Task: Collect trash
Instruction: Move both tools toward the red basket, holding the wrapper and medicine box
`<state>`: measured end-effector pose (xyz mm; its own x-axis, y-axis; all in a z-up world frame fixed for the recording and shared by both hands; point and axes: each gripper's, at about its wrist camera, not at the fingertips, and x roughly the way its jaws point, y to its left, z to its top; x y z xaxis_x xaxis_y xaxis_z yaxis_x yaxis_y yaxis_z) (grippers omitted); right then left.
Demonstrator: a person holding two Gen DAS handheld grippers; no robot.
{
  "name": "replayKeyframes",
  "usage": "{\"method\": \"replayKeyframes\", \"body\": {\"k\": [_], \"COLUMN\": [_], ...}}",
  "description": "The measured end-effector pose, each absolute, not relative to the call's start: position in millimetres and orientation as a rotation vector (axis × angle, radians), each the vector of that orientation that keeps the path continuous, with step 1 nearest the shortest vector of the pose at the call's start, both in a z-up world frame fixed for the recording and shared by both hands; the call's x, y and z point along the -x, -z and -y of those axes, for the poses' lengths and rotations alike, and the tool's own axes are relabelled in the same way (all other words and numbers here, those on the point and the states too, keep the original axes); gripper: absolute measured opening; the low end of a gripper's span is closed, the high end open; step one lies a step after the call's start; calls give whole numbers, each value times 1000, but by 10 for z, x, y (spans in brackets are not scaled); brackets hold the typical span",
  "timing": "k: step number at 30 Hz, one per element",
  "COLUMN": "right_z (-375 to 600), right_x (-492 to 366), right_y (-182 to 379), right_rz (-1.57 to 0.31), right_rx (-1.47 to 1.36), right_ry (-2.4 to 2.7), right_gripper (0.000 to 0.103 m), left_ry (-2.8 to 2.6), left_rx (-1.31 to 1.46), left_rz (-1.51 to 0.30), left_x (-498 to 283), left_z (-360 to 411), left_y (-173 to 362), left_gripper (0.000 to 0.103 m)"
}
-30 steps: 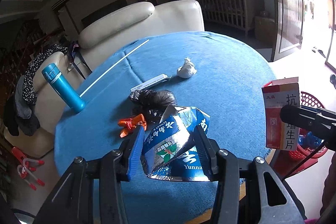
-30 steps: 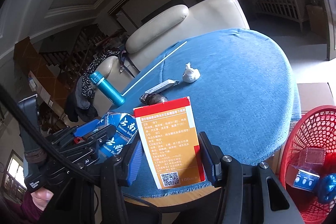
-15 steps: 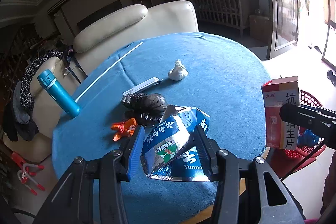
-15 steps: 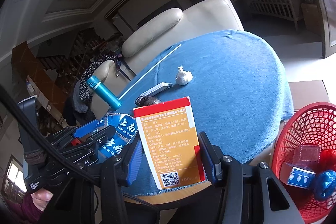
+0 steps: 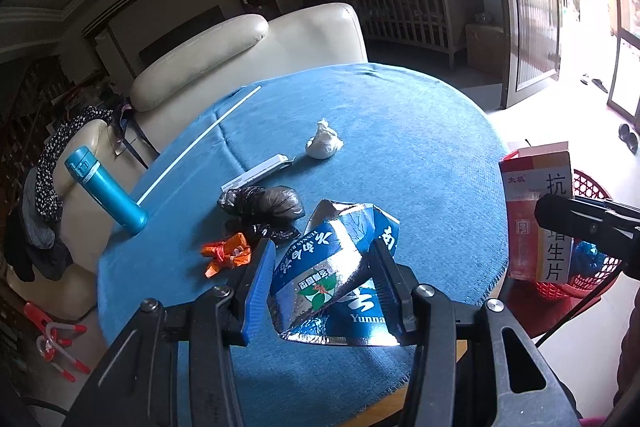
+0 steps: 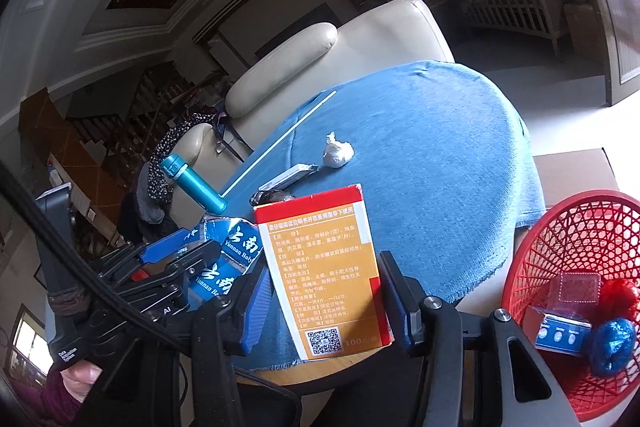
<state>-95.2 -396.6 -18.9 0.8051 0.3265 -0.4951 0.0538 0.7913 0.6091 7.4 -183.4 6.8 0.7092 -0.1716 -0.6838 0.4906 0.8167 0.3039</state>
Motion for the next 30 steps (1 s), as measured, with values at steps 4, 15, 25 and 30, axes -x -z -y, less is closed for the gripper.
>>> {"method": "replayKeyframes", "body": {"k": [4, 15, 25, 30], "right_z": [3992, 4023, 4032, 4046], "right_x": [987, 1012, 1035, 1042], "right_y": [190, 179, 176, 182], "right_rz": [-626, -621, -620, -619], "right_rx": [-657, -657, -659, -662], "right_ry": [-152, -139, -133, -129], "right_gripper": [53, 53, 53, 53], "left_ry": [391, 406, 415, 418], "left_rx": [-504, -513, -521, -524], "left_rz": [-690, -685, -684, -684], "left_x": [-65, -48, -45, -37], "left_z": [1869, 1912, 1934, 1952], "left_y": [-67, -70, -62, -57], "left_gripper": [50, 50, 50, 50]}}
